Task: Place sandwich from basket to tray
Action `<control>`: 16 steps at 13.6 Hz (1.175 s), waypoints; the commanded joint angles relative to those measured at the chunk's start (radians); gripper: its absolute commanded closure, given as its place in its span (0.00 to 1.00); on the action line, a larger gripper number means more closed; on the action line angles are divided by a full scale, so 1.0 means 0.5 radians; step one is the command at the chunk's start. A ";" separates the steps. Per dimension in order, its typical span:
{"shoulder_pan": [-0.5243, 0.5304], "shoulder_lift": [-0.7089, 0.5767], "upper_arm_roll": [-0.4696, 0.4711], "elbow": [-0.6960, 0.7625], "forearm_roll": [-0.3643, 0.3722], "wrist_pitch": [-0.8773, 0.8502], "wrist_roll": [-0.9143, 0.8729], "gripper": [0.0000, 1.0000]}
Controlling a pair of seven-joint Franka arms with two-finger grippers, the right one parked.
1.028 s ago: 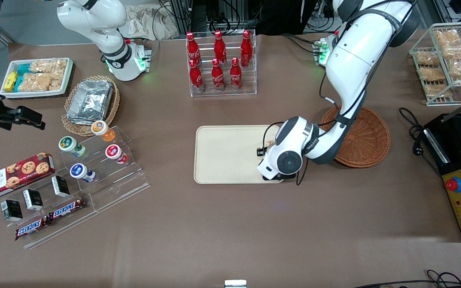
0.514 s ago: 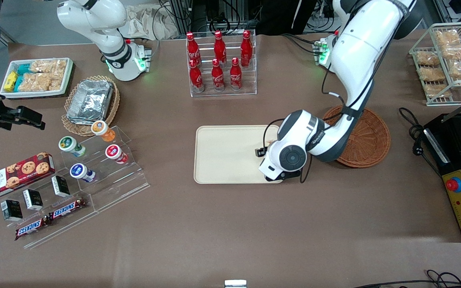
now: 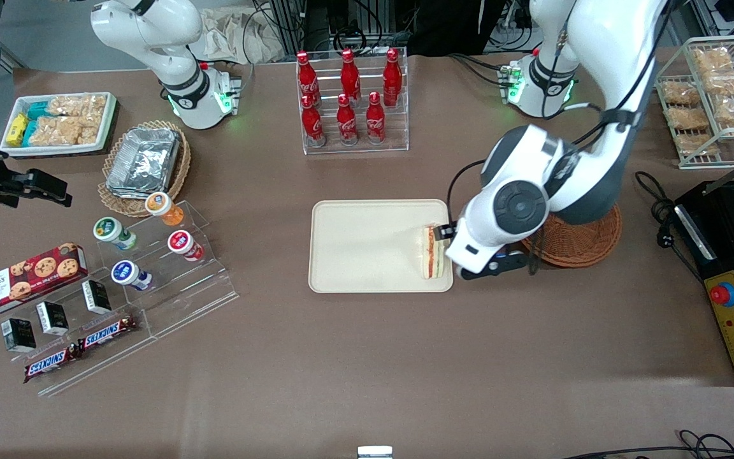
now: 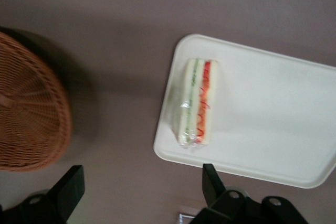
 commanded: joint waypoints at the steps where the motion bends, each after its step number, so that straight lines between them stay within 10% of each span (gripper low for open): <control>1: 0.100 -0.132 -0.007 -0.044 0.096 -0.053 0.093 0.01; 9: 0.668 -0.415 0.017 -0.071 0.108 -0.170 1.102 0.00; 16: 0.500 -0.577 0.593 -0.069 0.102 -0.207 1.657 0.00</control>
